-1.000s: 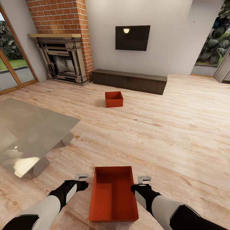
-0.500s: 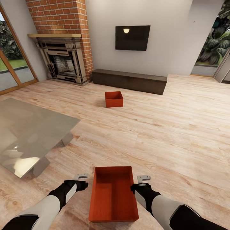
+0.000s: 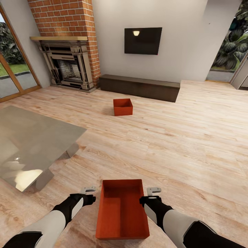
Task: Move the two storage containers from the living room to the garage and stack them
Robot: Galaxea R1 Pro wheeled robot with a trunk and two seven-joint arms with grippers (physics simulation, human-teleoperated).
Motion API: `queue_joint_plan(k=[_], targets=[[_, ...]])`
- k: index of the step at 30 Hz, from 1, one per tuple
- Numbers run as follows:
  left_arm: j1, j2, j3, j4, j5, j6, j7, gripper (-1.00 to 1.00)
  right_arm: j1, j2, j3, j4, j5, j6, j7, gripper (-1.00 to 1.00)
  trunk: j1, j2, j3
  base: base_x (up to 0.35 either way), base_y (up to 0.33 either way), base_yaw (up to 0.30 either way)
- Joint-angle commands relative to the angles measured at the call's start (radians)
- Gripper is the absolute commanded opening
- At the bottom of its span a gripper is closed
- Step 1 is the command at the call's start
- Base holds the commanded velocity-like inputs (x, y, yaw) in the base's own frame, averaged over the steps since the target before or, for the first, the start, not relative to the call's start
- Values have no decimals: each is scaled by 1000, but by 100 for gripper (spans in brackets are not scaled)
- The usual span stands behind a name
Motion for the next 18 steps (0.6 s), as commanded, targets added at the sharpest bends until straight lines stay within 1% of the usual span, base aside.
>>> queue_joint_plan(k=[1, 5, 18], targets=[[0, 0, 0, -2, 6, 6, 3, 100, 0, 0, 8, -2, -4, 7, -6, 100, 0, 0, -1, 0, 0, 0], [0, -1, 2, -2, 8, 9, 2, 100, 0, 0, 9, -2, -4, 7, -6, 100, 0, 0, -1, 0, 0, 0], [0, -1, 1, -1, 10, 9, 2, 100, 0, 0, 9, -2, -4, 7, -6, 100, 50, -91, -41, 0, 0, 0]])
